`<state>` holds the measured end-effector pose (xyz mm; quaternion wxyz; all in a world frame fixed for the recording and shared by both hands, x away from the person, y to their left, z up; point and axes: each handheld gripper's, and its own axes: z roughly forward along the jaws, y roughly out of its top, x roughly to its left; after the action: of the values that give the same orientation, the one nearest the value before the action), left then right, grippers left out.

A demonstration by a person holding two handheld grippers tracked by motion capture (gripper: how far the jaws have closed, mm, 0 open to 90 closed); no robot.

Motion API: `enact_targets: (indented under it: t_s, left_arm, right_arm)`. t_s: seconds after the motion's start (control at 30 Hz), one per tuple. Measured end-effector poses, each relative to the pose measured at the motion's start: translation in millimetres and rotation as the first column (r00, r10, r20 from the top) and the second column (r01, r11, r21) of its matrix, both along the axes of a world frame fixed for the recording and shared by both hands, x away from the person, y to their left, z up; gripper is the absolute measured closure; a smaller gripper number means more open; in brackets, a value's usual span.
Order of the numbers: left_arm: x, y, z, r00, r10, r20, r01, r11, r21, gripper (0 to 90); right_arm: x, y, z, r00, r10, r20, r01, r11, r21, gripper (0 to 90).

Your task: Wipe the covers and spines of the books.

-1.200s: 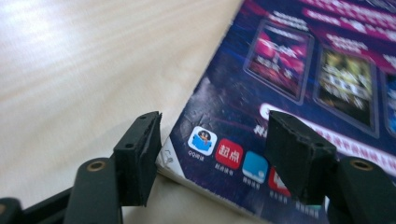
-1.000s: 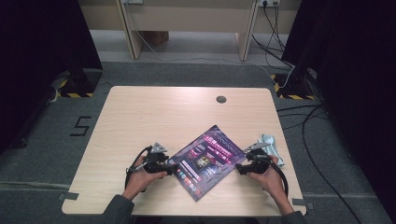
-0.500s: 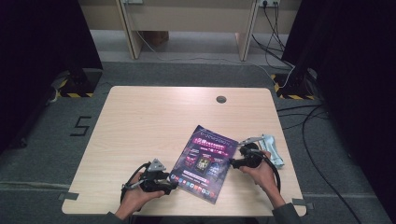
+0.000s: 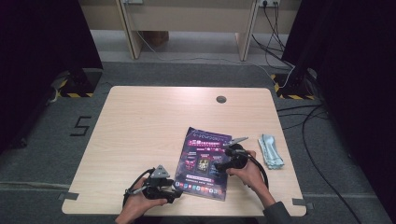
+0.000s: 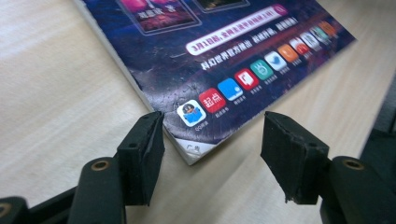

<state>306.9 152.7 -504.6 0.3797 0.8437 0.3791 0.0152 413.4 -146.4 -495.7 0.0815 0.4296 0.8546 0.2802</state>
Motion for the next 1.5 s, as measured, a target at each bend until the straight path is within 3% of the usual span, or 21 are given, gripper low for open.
enact_targets:
  t_s: [0.33,0.4,0.57,0.63,0.8,1.0,1.03,1.17,1.5]
  left_arm:
    - [-4.4,-2.1,1.1,0.9990,-0.035,-0.027,0.035,0.9992,-0.019,37.4]
    - [-1.3,0.0,3.5,0.9998,-0.012,-0.013,0.012,0.9989,-0.045,38.6]
    - [7.9,3.5,5.5,0.9988,0.041,0.027,-0.040,0.9985,-0.038,35.4]
    - [16.3,3.4,2.9,0.9967,0.069,0.042,-0.068,0.9974,-0.025,35.1]
    - [40.1,-2.0,-1.9,0.9905,0.124,0.059,-0.121,0.9914,-0.049,33.9]
    - [45.9,-9.6,-5.5,0.9921,0.110,0.061,-0.108,0.9935,-0.035,36.6]
    - [44.4,-11.0,-4.7,0.9928,0.094,0.074,-0.094,0.9956,-0.009,36.8]
    - [38.6,-13.2,-4.0,0.9943,0.063,0.086,-0.064,0.9978,0.013,38.1]
    - [26.6,-16.6,-3.9,0.9953,0.030,0.092,-0.032,0.9993,0.020,38.4]
  right_arm:
    - [16.4,10.9,-2.8,0.9984,0.046,0.032,-0.046,0.999,0.008,16.1]
    - [14.7,10.8,-3.0,0.9988,0.034,0.034,-0.035,0.999,0.015,17.1]
    - [12.2,10.6,-2.6,0.9992,0.025,0.031,-0.026,1.000,0.017,18.4]
    - [10.0,10.5,-2.7,0.9990,0.026,0.037,-0.026,1.000,0.014,18.4]
    - [3.4,10.5,-2.2,0.9992,0.026,0.031,-0.026,1.000,0.012,18.6]
    - [-1.6,11.4,-2.0,0.9996,0.014,0.025,-0.015,1.000,0.012,18.7]
    - [-4.8,10.8,-1.7,0.9994,0.025,0.025,-0.026,1.000,0.006,18.9]
    - [-13.5,9.9,-1.4,0.9996,0.020,0.019,-0.020,1.000,0.007,19.7]
    - [-33.1,5.3,-0.3,0.9999,-0.002,0.010,0.002,1.000,-0.001,19.9]
